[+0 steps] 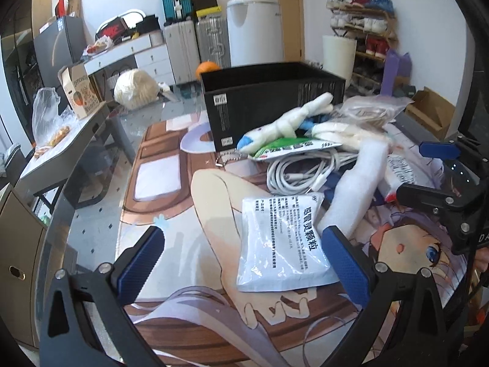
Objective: Organize soft objects
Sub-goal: 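Grasp the white sachet with the left tool while the right tool grasps the red-edged packet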
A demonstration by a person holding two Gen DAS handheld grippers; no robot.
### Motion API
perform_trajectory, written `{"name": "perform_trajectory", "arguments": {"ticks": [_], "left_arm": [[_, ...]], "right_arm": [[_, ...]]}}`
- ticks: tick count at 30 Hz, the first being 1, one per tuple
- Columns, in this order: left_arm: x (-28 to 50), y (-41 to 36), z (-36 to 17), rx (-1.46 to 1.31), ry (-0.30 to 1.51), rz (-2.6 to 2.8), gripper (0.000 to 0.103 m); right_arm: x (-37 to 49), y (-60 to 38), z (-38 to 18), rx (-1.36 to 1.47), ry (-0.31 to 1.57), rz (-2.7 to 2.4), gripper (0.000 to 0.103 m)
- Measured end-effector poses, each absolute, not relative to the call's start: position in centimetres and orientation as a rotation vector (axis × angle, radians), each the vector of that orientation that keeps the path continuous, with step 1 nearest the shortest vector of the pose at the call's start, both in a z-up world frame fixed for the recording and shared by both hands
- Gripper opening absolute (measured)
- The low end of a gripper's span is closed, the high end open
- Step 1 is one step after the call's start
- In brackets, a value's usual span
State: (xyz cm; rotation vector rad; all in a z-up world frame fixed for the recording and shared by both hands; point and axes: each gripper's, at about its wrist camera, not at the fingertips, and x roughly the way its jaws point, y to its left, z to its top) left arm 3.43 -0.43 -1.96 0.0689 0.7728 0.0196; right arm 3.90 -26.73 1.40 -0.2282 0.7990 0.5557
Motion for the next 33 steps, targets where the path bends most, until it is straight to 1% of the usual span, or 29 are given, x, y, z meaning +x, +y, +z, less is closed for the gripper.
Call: {"name": "perform_trajectory", "arguments": {"ticks": [5, 25, 28, 29, 30, 31, 32, 33], "left_arm": [[4.1, 0.0, -2.3, 0.053, 0.813, 0.038, 0.103], [5.0, 0.6, -2.7, 0.029, 0.871, 0.035, 0.102], [4.9, 0.5, -2.7, 0.03, 0.868, 0.032, 0.095], [4.9, 0.5, -2.7, 0.031, 0.867, 0.03, 0.09], [4.9, 0.5, -2.7, 0.033, 0.869, 0.028, 0.087], [4.9, 0.4, -2.8, 0.034, 0.872, 0.027, 0.086], [4.9, 0.4, -2.8, 0.031, 0.87, 0.022, 0.082], [4.8, 0.5, -2.8, 0.029, 0.866, 0.017, 0.075]], "right_arm": [[4.4, -26.8, 1.1, -0.233, 0.82, 0.537, 0.103], [5.0, -25.3, 0.6, -0.262, 0.882, 0.573, 0.103], [5.0, -25.3, 0.4, -0.255, 0.89, 0.562, 0.103], [5.0, -25.3, 0.3, -0.253, 0.891, 0.557, 0.103], [5.0, -25.2, 0.3, -0.255, 0.889, 0.553, 0.103], [5.1, -25.0, 0.4, -0.257, 0.887, 0.546, 0.103], [5.2, -24.8, 0.4, -0.258, 0.889, 0.544, 0.102], [5.2, -24.5, 0.3, -0.259, 0.891, 0.538, 0.102]]}}
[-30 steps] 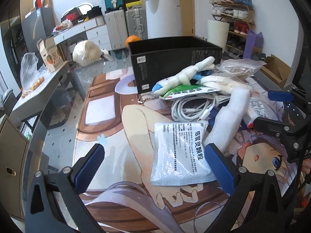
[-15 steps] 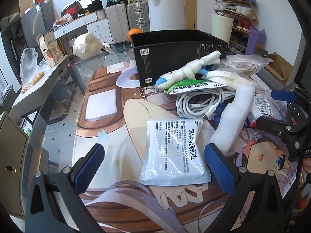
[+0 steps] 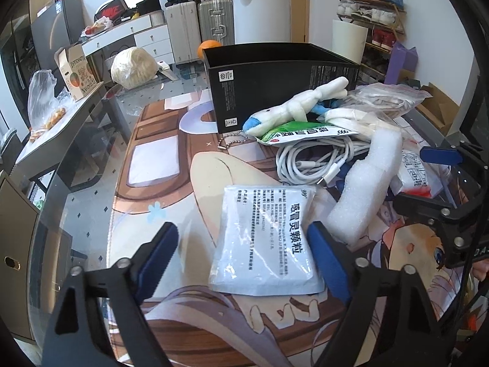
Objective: Organize soft objects
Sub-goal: 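Grasp the white sachet with the left tool while the right tool grasps the red-edged packet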
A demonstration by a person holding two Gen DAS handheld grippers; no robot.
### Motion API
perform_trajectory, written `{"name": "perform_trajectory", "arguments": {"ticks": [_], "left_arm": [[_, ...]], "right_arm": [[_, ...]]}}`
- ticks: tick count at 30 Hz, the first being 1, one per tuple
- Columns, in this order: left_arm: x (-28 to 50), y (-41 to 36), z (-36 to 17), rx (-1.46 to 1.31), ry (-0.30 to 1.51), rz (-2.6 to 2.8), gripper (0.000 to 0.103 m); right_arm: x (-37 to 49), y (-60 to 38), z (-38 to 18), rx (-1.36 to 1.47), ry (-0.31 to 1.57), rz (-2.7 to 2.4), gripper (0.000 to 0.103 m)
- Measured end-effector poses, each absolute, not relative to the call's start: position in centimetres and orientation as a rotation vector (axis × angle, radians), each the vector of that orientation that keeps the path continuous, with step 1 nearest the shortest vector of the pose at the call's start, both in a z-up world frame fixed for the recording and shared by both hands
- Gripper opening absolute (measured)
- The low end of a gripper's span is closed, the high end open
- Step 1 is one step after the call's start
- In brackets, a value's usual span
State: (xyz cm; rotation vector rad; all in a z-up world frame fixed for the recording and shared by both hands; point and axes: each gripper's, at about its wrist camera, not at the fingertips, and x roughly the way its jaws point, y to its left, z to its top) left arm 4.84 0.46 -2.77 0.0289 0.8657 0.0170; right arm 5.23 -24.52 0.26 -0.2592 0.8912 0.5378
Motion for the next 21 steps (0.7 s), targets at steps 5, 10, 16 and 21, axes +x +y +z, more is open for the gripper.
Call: {"name": "perform_trajectory", "arguments": {"ticks": [5, 10, 16, 21], "left_arm": [[4.4, 0.6, -2.7, 0.013, 0.846, -0.02, 0.055], [4.1, 0.4, -2.5, 0.015, 0.824, -0.033, 0.048], [3.8, 0.6, -2.5, -0.001, 0.802, -0.041, 0.045], [3.4, 0.9, -2.2, -0.022, 0.779, -0.042, 0.043]], "right_arm": [[5.4, -24.8, 0.3, -0.249, 0.893, 0.507, 0.09], [5.0, -25.9, 0.2, -0.218, 0.893, 0.51, 0.074], [4.8, -26.8, 0.5, -0.214, 0.868, 0.485, 0.064], [3.9, -27.5, 1.2, -0.233, 0.826, 0.484, 0.057]]}}
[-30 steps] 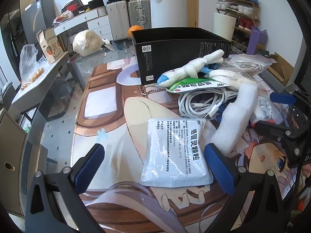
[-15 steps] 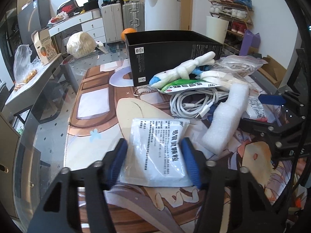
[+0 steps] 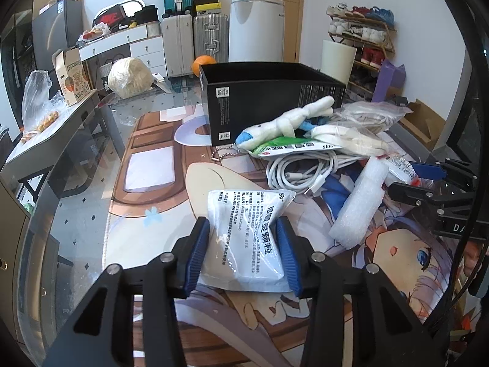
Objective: Organize soft objects
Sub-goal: 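Carry the white sachet and red-edged packet with both tools over the black box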
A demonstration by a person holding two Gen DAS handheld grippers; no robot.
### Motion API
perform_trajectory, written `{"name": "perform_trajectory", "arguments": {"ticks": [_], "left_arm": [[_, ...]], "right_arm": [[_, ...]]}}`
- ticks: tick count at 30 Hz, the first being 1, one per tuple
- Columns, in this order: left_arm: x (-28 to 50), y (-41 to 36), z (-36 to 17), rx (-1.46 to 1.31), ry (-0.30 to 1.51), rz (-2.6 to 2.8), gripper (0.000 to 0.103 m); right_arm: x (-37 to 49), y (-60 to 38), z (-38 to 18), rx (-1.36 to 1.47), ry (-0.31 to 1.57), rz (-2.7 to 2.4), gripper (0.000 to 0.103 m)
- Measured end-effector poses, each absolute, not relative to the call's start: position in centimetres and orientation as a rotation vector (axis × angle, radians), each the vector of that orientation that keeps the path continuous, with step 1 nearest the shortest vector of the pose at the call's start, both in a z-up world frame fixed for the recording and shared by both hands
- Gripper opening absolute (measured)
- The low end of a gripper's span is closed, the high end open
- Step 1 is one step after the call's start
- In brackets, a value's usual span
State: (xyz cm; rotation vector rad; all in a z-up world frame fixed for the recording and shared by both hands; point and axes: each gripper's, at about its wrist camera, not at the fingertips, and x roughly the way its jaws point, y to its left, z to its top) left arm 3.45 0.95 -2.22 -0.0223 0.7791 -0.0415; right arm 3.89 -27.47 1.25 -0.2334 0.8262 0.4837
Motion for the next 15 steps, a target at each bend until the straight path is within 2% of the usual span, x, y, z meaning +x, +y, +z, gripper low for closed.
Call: {"name": "perform_trajectory", "arguments": {"ticks": [15], "left_arm": [[2.0, 1.4, -0.4, -0.06, 0.674, -0.052, 0.04]], "right_arm": [[1.5, -29.5, 3.3, -0.22, 0.733, 0.498, 0.056]]}}
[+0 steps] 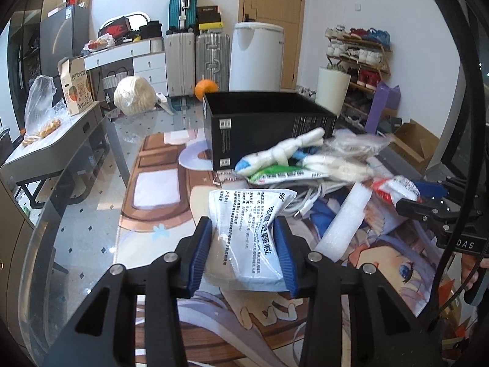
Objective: Organize soft objects
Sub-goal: 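Carry the white sachet and red-edged packet with both tools over the black box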
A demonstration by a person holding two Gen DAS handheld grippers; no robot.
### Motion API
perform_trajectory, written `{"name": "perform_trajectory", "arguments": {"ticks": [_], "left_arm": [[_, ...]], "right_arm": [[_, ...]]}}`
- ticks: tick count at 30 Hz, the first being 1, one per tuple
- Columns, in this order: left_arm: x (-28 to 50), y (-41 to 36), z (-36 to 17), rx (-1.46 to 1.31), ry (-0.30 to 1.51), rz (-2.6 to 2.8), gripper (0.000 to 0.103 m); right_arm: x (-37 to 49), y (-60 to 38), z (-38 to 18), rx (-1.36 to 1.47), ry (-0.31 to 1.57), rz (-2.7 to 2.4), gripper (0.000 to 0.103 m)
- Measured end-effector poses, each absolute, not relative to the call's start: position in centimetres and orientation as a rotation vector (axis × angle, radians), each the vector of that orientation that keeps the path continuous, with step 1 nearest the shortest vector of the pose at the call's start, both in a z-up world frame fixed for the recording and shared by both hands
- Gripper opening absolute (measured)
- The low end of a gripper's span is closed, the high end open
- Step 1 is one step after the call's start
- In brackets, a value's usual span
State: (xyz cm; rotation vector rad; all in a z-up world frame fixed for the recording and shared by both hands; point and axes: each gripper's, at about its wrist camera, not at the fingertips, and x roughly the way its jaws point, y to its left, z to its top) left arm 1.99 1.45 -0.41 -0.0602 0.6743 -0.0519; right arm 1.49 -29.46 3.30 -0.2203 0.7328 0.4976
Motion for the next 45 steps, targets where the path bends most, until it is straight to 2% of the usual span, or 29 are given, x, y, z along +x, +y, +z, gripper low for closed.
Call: {"name": "perform_trajectory", "arguments": {"ticks": [21, 45], "left_arm": [[2.6, 1.8, 3.8, -0.075, 0.522, -0.036, 0.04], [8.9, 2.4, 6.2, -0.078, 0.457, -0.045, 0.04]], "right_arm": [[1.9, -27.8, 9.4, -0.185, 0.536, 0.564, 0.056], [9.1, -23.5, 11.7, -0.217, 0.473, 0.63, 0.056]]}}
